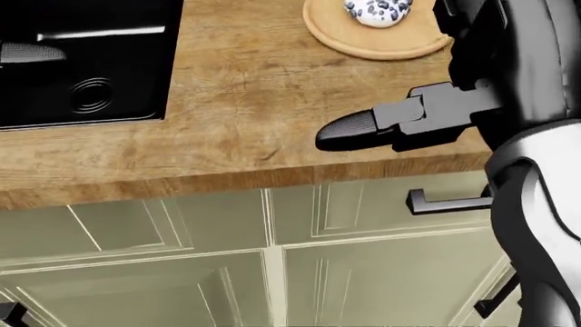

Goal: Place the pastries on the plates.

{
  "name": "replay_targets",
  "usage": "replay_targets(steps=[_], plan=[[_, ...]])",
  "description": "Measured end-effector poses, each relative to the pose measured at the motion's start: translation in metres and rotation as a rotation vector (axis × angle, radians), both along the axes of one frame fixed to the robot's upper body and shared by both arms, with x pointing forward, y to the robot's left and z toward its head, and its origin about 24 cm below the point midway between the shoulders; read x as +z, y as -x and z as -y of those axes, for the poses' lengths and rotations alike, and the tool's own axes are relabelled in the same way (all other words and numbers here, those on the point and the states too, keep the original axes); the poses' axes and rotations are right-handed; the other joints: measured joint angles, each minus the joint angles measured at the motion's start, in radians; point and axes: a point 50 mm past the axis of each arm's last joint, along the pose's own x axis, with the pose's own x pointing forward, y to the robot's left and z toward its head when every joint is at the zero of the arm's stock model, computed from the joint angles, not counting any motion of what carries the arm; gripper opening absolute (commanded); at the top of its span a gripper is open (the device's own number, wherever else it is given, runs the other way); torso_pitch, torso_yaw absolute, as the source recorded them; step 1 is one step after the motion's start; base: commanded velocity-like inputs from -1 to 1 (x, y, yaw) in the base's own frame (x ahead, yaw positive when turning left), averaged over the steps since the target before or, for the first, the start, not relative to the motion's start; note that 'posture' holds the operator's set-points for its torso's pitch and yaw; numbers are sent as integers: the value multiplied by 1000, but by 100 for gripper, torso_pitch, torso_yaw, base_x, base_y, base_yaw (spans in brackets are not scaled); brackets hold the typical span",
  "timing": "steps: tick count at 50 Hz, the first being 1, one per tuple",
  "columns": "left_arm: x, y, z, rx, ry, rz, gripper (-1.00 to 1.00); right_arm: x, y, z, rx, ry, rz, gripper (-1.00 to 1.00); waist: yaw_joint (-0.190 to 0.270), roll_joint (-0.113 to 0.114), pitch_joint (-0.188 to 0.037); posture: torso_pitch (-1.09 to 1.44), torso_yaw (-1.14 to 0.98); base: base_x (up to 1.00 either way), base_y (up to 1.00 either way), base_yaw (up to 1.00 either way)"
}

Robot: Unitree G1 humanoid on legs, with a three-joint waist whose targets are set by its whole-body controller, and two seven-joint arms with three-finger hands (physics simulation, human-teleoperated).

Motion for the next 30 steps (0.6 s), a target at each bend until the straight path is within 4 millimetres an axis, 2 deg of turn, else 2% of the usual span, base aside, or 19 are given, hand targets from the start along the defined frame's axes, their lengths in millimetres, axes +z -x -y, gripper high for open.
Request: replay_targets(steps=[1,3,5,7,11,13,14,16,18,26,27,28,30], plan=[[0,0,0,-2,2,4,100,2,0,-1,2,-1,5,100,0,-13,-5,25,0,4,40,0],[-2,1,2,-15,16,1,100,2,-2,1,-6,-1,5,100,-13,-6,-2,25,0,3,40,0],[-6,0,4,-31,16,-27,100,-3,-5,4,-22,-7,-24,100,-1,-17,-11,25,0,4,40,0],[-6,-1,3,-29,16,-35,100,-4,-7,3,-25,-7,-35,100,8,-13,-17,25,0,5,40,0],[-2,3,2,-15,14,-1,100,1,-3,3,-15,-10,-3,100,5,45,-1,25,0,4,40,0],[-1,3,3,-20,10,7,100,2,-3,4,-16,-14,1,100,-4,85,-1,25,0,6,43,0],[-2,2,3,-19,10,5,100,3,-4,3,-16,-15,2,100,-4,112,-8,25,0,7,44,0],[-5,0,0,-5,16,-11,100,0,-4,0,0,-16,-7,100,10,102,4,25,0,7,44,0],[-8,0,-4,11,25,-29,100,-4,-5,-4,21,-12,-33,100,13,93,5,25,0,9,46,0],[5,6,-2,-1,3,20,100,9,1,0,14,-14,25,100,11,-10,2,25,0,11,49,0],[6,7,-2,-4,4,26,100,10,1,0,11,-14,32,100,5,-16,-2,25,0,12,51,0],[5,7,0,-10,3,24,100,9,2,2,5,-16,32,100,-4,-4,4,25,0,11,52,0],[1,5,3,-29,-4,-3,100,3,-1,5,-11,-21,1,100,0,-12,-3,25,0,13,52,0]])
